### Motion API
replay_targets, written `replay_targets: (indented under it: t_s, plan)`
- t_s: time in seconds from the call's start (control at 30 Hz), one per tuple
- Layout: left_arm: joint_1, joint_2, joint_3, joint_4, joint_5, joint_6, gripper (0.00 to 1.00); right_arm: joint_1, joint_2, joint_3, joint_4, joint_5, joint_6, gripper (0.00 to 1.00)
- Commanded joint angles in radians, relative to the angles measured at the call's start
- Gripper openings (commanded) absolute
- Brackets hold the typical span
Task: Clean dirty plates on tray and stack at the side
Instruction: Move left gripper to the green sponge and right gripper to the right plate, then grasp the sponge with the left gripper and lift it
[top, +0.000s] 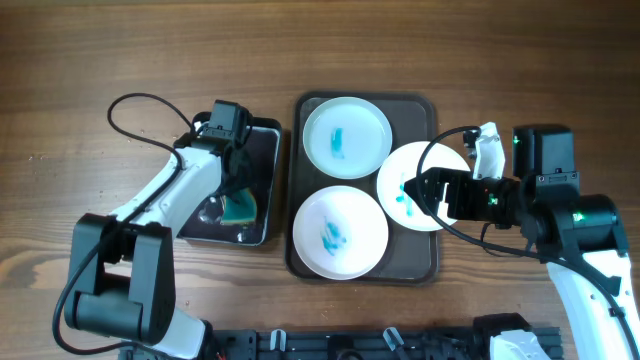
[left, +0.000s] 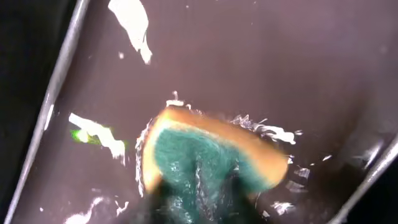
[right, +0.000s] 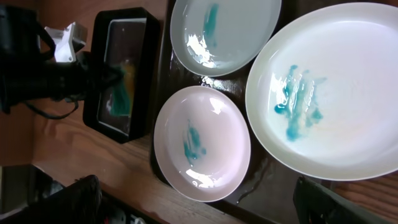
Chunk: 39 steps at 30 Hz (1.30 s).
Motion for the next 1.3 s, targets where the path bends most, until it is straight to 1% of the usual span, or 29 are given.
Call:
replay_targets:
  t_s: [0.0, 0.13, 0.17, 0.2, 0.23, 0.27, 0.33, 0.37, 0.4, 0.5, 0.67, 0.73, 0.83, 0.93, 0.97, 1.0, 1.03, 1.07, 1.1, 1.13, 1.2, 1.23, 1.27]
  plan:
    - [0.003, 0.005, -0.010, 0.004, -0.016, 0.021, 0.04, 0.008, 0.001, 0.009, 0.003, 0.011, 0.008, 1.00]
    - [0.003, -0.028, 0.045, -0.029, -0.013, 0.021, 0.04, 0.008, 0.001, 0.009, 0.006, 0.011, 0.008, 1.00]
    - [0.003, -0.043, 0.071, -0.053, -0.008, 0.022, 0.17, 0.008, 0.001, 0.009, 0.007, 0.011, 0.007, 1.00]
    - [0.003, -0.052, 0.087, -0.070, -0.004, 0.022, 0.32, 0.008, 0.001, 0.009, 0.003, 0.011, 0.007, 1.00]
    - [0.003, -0.073, 0.123, -0.121, 0.013, 0.022, 0.47, 0.008, 0.001, 0.009, -0.002, 0.011, 0.004, 1.00]
    - [0.003, -0.085, 0.140, -0.150, 0.022, 0.022, 0.52, 0.008, 0.001, 0.009, -0.008, 0.011, 0.002, 0.99]
    - [0.003, -0.108, 0.154, -0.195, 0.047, 0.021, 0.57, 0.008, 0.001, 0.009, -0.019, 0.014, -0.003, 0.98]
    - [0.003, -0.118, 0.154, -0.212, 0.065, 0.021, 0.58, 0.008, 0.001, 0.009, -0.023, 0.019, -0.003, 0.96]
    - [0.003, -0.122, 0.154, -0.229, 0.080, 0.021, 0.58, 0.008, 0.001, 0.009, -0.025, 0.025, -0.003, 0.91]
    - [0.003, -0.117, 0.148, -0.277, 0.089, 0.022, 0.57, 0.008, 0.001, 0.009, -0.032, 0.026, -0.003, 0.80]
    - [0.003, -0.101, 0.085, -0.266, 0.092, 0.019, 0.56, 0.008, 0.001, 0.006, -0.073, 0.026, 0.005, 0.79]
    - [0.003, -0.101, 0.041, -0.234, 0.102, 0.018, 0.53, 0.008, 0.001, -0.003, -0.079, 0.029, 0.004, 0.79]
    - [0.003, -0.101, -0.029, -0.149, 0.160, 0.018, 0.49, 0.008, 0.002, -0.014, -0.079, 0.034, 0.007, 0.79]
    - [0.003, -0.101, -0.081, -0.052, 0.192, 0.006, 0.34, 0.008, 0.002, -0.016, -0.074, 0.037, 0.007, 0.79]
    - [0.003, -0.101, -0.090, -0.036, 0.187, -0.005, 0.29, 0.008, 0.002, -0.016, -0.072, 0.038, 0.006, 0.76]
    - [0.003, -0.101, -0.097, -0.025, 0.178, -0.006, 0.20, 0.008, 0.002, -0.016, -0.072, 0.038, 0.004, 0.73]
    - [0.003, -0.101, -0.100, -0.019, 0.160, -0.005, 0.13, 0.008, 0.002, -0.016, -0.073, 0.042, 0.004, 0.72]
    - [0.003, -0.101, -0.101, -0.020, 0.133, -0.005, 0.09, 0.008, 0.002, -0.016, -0.076, 0.050, 0.004, 0.72]
    - [0.003, -0.101, -0.102, -0.023, 0.103, -0.005, 0.10, 0.008, 0.002, -0.018, -0.077, 0.061, 0.004, 0.72]
    - [0.003, -0.101, -0.103, -0.037, 0.056, -0.005, 0.20, 0.008, 0.002, -0.021, -0.079, 0.072, 0.004, 0.72]
    - [0.003, -0.104, -0.101, -0.056, 0.054, 0.005, 0.33, 0.008, 0.002, -0.026, -0.078, 0.071, 0.005, 0.73]
    - [0.003, -0.105, -0.100, -0.061, 0.054, 0.012, 0.42, 0.008, 0.003, -0.028, -0.078, 0.071, 0.005, 0.75]
    - [0.003, -0.105, -0.098, -0.065, 0.054, 0.015, 0.54, 0.008, 0.003, -0.030, -0.079, 0.071, 0.005, 0.77]
